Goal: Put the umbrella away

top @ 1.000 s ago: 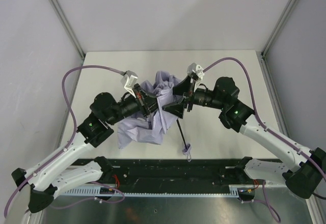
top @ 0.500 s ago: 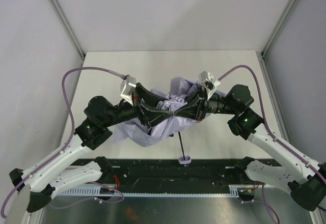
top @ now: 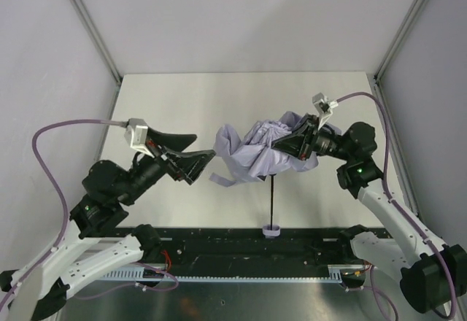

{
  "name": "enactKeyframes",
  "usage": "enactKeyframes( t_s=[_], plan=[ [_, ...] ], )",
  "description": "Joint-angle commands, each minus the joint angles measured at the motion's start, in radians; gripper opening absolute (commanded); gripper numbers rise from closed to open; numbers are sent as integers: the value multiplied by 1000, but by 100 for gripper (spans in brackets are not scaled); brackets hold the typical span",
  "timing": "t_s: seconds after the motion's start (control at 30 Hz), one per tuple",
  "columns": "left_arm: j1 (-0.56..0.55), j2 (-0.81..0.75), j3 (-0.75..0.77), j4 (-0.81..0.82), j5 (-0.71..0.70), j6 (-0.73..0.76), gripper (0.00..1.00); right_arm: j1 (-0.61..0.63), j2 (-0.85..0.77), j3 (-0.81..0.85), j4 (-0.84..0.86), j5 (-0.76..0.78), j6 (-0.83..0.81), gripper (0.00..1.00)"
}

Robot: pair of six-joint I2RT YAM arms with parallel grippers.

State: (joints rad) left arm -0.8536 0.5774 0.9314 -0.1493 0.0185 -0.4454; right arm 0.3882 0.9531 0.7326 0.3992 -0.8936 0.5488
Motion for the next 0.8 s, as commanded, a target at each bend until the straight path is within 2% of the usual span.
enactKeyframes(
  t_s=[0.0,0.23,0.47,0.57,0.63,0.7,0.73,0.77],
  plan=[
    [6,-6,-92,-155,-160,-15,99,-69,-33,17,207,-136,114,0],
    [20,-27,-150,-109,-123,40,99,-151,-68,17,312,-373,193,0],
    [28,-84,-227,-27,-64,69,99,-151,-116,17,373,-441,265,0],
    [32,-86,-268,78,86,77,99,-139,-119,17,394,-440,283,0],
    [33,-34,-264,127,193,72,99,-124,-112,17,422,-438,301,0],
    [33,41,-234,139,239,63,99,-109,-101,17,457,-431,323,0],
    [33,77,-218,141,254,56,97,-102,-95,18,476,-427,336,0],
    [33,106,-206,171,286,48,90,-97,-89,19,489,-422,344,0]
  ],
)
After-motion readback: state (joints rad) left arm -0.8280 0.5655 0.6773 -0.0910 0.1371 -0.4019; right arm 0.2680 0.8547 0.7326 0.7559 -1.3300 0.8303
